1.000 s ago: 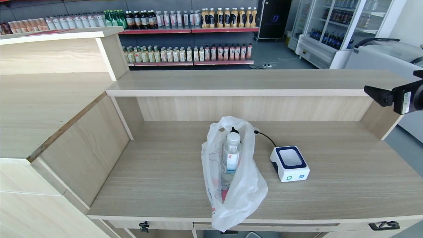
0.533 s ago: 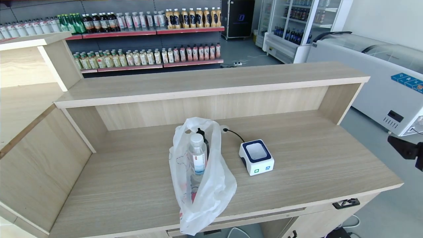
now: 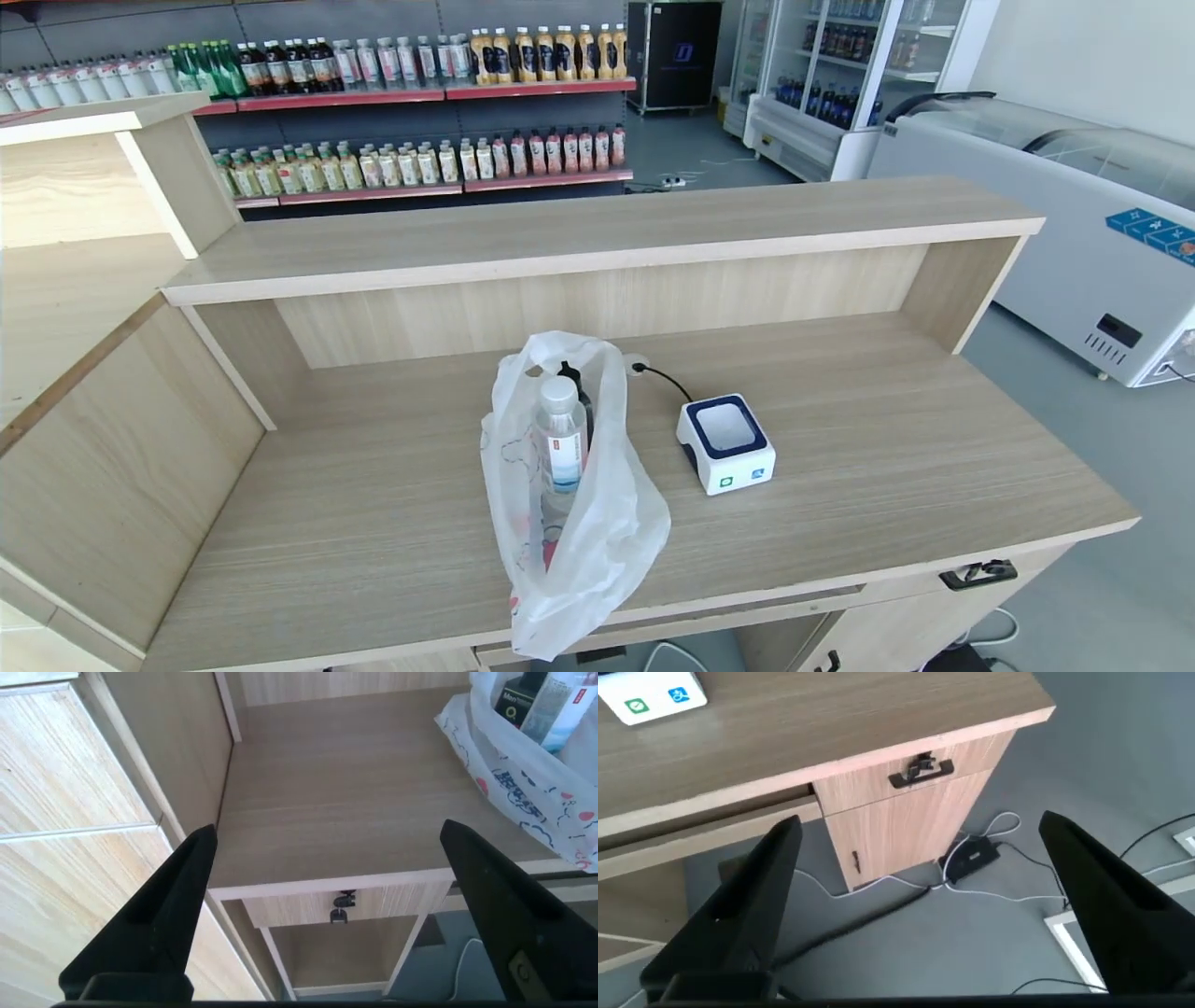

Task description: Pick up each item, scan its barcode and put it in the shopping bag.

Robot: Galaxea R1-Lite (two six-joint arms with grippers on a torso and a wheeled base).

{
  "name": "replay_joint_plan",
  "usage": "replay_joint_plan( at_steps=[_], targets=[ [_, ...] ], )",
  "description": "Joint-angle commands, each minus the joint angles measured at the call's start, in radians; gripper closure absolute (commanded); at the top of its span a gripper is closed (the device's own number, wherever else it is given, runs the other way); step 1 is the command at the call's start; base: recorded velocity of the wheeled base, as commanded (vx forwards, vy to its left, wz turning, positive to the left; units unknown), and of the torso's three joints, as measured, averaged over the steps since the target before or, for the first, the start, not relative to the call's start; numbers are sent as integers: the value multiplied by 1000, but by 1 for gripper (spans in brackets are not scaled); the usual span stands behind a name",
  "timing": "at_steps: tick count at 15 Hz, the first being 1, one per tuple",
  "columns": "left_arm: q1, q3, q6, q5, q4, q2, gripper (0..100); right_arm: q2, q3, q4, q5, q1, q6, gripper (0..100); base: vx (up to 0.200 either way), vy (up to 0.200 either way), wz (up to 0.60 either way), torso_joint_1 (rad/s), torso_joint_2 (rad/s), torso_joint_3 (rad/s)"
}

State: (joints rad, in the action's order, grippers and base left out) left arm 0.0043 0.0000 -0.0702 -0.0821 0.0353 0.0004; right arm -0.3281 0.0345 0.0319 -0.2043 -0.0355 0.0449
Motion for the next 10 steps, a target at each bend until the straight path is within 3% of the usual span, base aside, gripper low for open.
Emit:
replay_joint_plan(
  at_steps=[1,10],
  targets=[
    [0,0,0,-1,0,0,0,327,-21,-112,3,37,-31,0,0,0,0,0,0,0],
    [0,0,0,-1,0,0,0,328,-21,-113,3,37,-23,0,0,0,0,0,0,0]
  ],
)
